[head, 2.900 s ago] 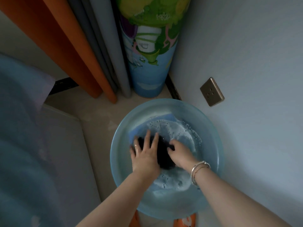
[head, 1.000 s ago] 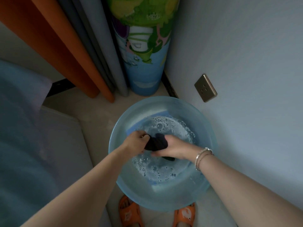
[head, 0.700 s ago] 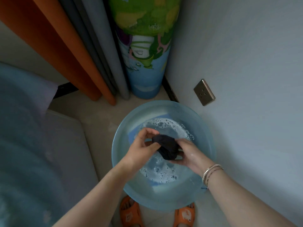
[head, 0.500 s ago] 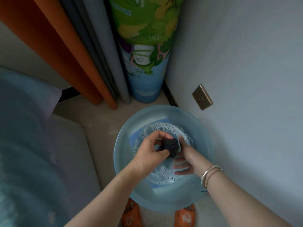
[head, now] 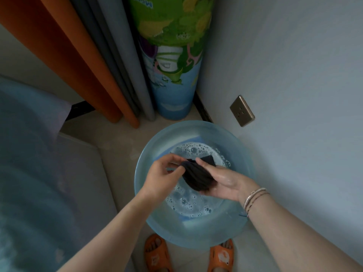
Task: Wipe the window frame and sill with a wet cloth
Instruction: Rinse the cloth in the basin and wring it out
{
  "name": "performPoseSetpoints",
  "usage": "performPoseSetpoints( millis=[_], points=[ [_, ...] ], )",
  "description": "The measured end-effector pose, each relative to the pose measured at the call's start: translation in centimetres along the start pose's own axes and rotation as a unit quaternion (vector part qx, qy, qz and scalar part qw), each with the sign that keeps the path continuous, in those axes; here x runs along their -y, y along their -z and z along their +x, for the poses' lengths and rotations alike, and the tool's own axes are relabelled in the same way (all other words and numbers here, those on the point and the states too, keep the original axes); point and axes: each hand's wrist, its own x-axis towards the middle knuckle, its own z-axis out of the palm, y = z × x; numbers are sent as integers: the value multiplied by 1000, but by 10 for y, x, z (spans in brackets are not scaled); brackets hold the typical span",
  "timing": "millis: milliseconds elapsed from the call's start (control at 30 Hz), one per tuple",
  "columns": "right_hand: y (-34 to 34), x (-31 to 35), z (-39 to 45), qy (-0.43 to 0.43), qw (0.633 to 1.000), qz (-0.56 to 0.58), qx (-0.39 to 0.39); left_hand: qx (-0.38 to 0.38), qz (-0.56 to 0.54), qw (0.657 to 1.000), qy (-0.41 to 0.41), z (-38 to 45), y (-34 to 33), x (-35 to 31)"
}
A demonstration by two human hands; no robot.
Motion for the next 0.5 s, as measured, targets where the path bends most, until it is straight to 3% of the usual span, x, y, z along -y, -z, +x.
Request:
performPoseSetpoints(
  millis=[133,200,300,400,500],
  points=[
    [8,9,-6,-27,991,-104,77,81,3,995,52,11,2,2],
    [8,12,-7,-55,969,-221,98,121,-2,988,91,14,-2,1],
    [1,17,-7,-96,931,-346,66,111,-21,990,81,21,-7,2],
    [-4,18,-4,-115,949,-288,55,89,-28,995,23,21,-5,1],
    [-5,17,-1,-109,970,-215,30,139,-3,988,-65,16,4,2]
  ],
)
